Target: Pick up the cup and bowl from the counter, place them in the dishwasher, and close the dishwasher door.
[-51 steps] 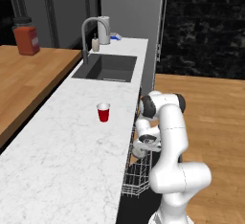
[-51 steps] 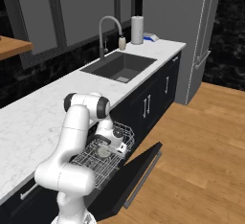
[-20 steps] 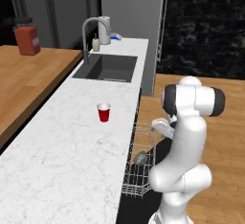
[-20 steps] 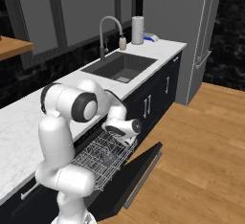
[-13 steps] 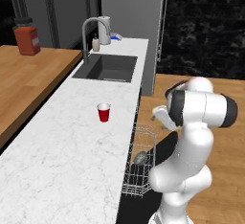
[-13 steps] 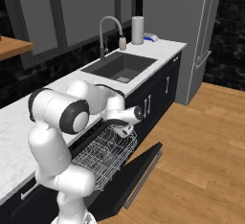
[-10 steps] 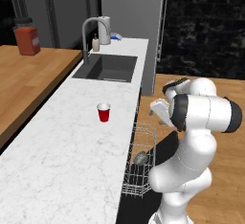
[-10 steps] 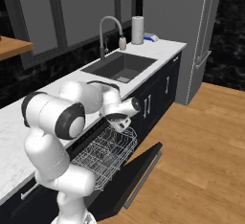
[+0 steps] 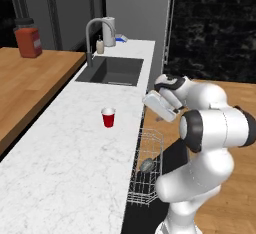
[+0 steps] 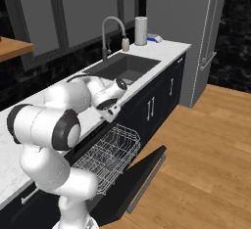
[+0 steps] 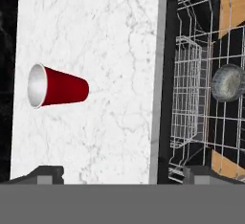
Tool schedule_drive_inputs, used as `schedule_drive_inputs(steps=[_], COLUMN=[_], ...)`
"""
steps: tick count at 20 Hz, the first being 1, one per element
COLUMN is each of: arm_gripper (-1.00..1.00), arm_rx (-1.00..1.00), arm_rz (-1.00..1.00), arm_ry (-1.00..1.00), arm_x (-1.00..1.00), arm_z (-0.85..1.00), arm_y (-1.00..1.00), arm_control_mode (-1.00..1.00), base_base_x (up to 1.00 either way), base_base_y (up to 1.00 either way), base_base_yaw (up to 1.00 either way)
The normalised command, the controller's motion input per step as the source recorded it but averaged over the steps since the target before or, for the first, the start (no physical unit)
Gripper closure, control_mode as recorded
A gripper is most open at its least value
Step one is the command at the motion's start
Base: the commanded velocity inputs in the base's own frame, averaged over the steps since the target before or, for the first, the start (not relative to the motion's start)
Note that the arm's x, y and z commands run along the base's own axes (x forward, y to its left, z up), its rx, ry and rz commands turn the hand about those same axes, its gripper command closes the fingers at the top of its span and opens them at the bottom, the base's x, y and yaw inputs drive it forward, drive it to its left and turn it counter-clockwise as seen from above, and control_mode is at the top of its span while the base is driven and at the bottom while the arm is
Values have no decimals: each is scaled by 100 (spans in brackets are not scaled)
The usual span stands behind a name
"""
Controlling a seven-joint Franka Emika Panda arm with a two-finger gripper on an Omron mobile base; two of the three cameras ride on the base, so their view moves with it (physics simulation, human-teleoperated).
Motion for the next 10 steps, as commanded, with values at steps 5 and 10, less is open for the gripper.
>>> schedule_drive_inputs(steps=[5, 10], arm_gripper=[-100, -100], arm_rx=[-15, -12], arm_rz=[0, 0], arm_ry=[0, 12], arm_x=[-18, -1], arm_z=[49, 49], arm_y=[58, 48], arm_control_mode=[-100, -100], base_base_x=[0, 0], base_base_y=[0, 0], base_base_yaw=[0, 0])
